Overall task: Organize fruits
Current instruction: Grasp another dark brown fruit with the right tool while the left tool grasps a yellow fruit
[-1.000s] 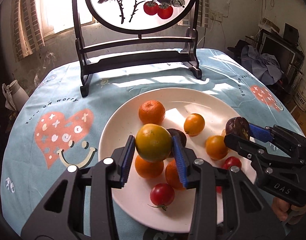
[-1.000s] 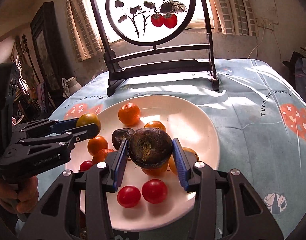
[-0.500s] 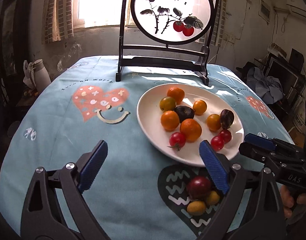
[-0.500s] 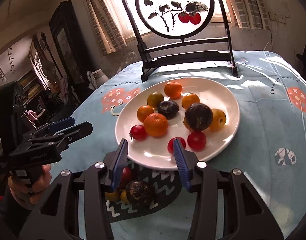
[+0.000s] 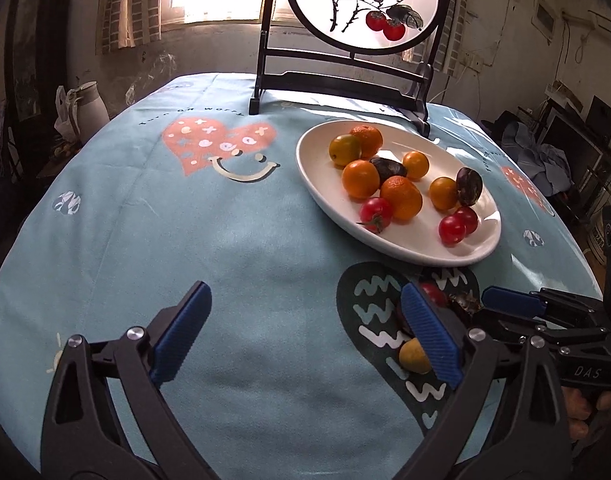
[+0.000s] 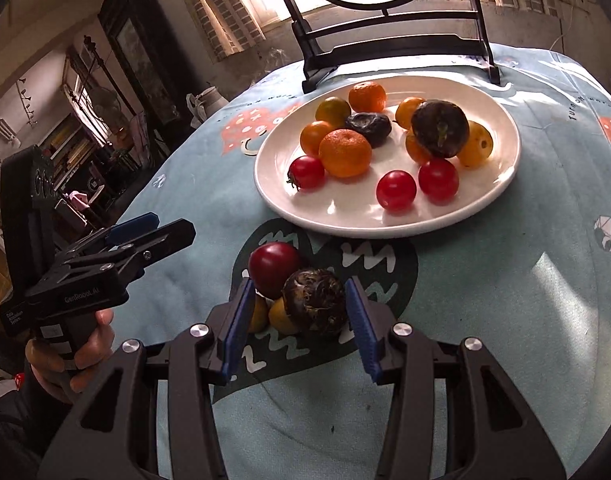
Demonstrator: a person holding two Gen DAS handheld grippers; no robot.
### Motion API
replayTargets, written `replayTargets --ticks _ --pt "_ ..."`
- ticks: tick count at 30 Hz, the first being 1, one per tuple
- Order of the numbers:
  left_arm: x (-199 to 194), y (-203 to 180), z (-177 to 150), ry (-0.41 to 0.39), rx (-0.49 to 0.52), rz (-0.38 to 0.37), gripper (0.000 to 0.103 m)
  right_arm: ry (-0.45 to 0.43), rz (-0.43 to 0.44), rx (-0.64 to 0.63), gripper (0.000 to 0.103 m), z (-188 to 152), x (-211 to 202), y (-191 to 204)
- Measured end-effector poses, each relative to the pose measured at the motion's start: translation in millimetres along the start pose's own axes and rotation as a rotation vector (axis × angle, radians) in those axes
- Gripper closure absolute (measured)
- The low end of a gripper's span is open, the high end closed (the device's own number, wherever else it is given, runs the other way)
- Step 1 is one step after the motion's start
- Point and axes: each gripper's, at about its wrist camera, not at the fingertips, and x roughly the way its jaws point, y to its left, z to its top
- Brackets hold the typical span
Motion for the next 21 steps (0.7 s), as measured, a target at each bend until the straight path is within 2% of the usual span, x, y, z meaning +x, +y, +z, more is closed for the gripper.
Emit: replayTargets --ticks 12,15,16,21 --pt "-4 -4 -2 -0.016 0.03 0.009 0.005 0.042 0.036 0.053 0.055 -1 10 -11" --pt "-7 -6 -3 -0.027 0.036 0.01 0.005 0.062 0.057 0.1 0.055 -2 16 -20" --pt "-8 -7 -3 -0.03 0.04 0.01 0.005 0.078 0.066 0.122 0.058 -3 20 -24" --pt "-8 -10 -4 -0.028 0.057 0.004 0.005 0.082 0.114 0.199 0.061 -4 18 -35"
